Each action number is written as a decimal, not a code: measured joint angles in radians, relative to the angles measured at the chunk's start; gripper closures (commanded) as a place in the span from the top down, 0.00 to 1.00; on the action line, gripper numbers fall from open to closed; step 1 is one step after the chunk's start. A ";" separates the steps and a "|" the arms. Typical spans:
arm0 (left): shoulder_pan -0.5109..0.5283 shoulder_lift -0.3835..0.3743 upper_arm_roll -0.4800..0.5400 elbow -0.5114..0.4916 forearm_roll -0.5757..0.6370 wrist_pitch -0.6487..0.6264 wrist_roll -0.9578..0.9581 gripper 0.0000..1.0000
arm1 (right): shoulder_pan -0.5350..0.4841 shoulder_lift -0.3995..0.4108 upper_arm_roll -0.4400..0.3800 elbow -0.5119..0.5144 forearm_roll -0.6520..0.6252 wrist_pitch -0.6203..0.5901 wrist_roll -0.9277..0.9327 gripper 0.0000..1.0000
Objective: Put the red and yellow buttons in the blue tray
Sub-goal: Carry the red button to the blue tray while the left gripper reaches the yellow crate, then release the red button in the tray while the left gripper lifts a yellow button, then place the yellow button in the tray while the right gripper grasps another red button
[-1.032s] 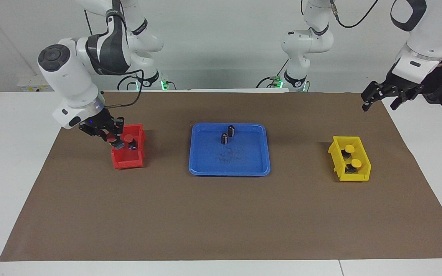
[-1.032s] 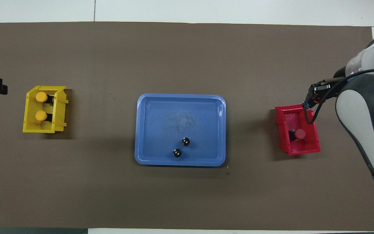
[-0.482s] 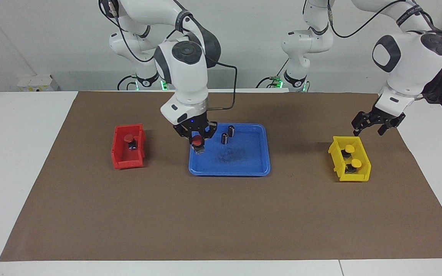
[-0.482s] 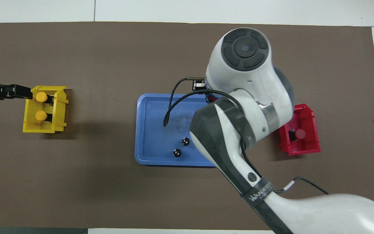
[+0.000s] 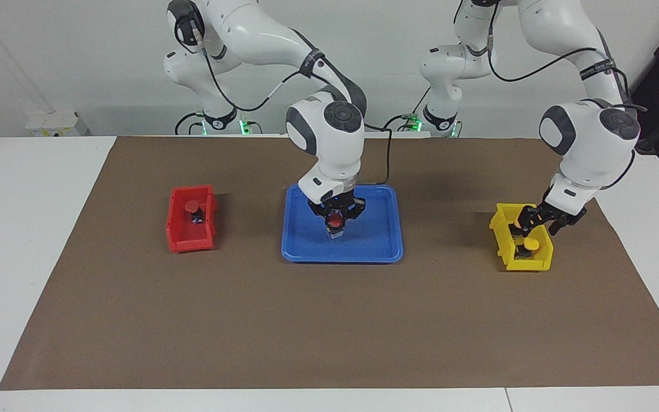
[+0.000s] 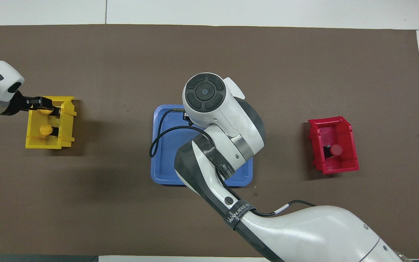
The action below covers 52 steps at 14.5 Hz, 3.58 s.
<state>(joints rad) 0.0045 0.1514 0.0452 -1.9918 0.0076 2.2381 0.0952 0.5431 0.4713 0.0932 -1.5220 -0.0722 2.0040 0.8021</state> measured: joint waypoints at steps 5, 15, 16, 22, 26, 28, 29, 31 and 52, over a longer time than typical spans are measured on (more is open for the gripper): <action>0.001 0.019 0.000 -0.002 0.000 0.024 0.000 0.74 | 0.007 -0.003 0.001 -0.086 0.000 0.087 0.017 0.47; 0.001 0.062 0.000 -0.003 0.000 0.065 -0.002 0.02 | -0.127 -0.152 -0.025 -0.047 -0.016 -0.037 -0.149 0.99; 0.001 0.062 0.000 -0.002 0.000 0.065 -0.002 0.02 | -0.193 -0.202 -0.025 -0.059 -0.011 -0.100 -0.248 0.99; -0.039 0.066 -0.011 0.263 0.157 -0.194 0.001 0.02 | -0.560 -0.496 -0.026 -0.418 0.086 -0.113 -0.817 0.88; -0.169 0.068 -0.018 0.434 0.120 -0.388 -0.172 0.02 | -0.631 -0.539 -0.024 -0.597 0.115 0.071 -0.896 0.87; -0.281 0.079 -0.023 0.428 0.084 -0.387 -0.318 0.02 | -0.627 -0.550 -0.016 -0.671 0.116 0.126 -0.889 0.85; -0.339 0.086 -0.025 0.423 0.065 -0.386 -0.393 0.02 | -0.627 -0.557 -0.013 -0.698 0.116 0.136 -0.888 0.83; -0.453 0.097 -0.028 0.403 0.051 -0.366 -0.537 0.02 | -0.627 -0.571 -0.013 -0.741 0.116 0.151 -0.888 0.79; -0.706 0.129 -0.017 0.169 0.047 -0.097 -0.815 1.00 | -0.628 -0.579 -0.014 -0.922 0.117 0.344 -0.888 0.31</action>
<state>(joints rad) -0.7014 0.2806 0.0286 -1.8225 0.0543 2.1412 -0.7203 -0.0844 -0.1075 0.0795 -2.4442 0.0452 2.3484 -0.0855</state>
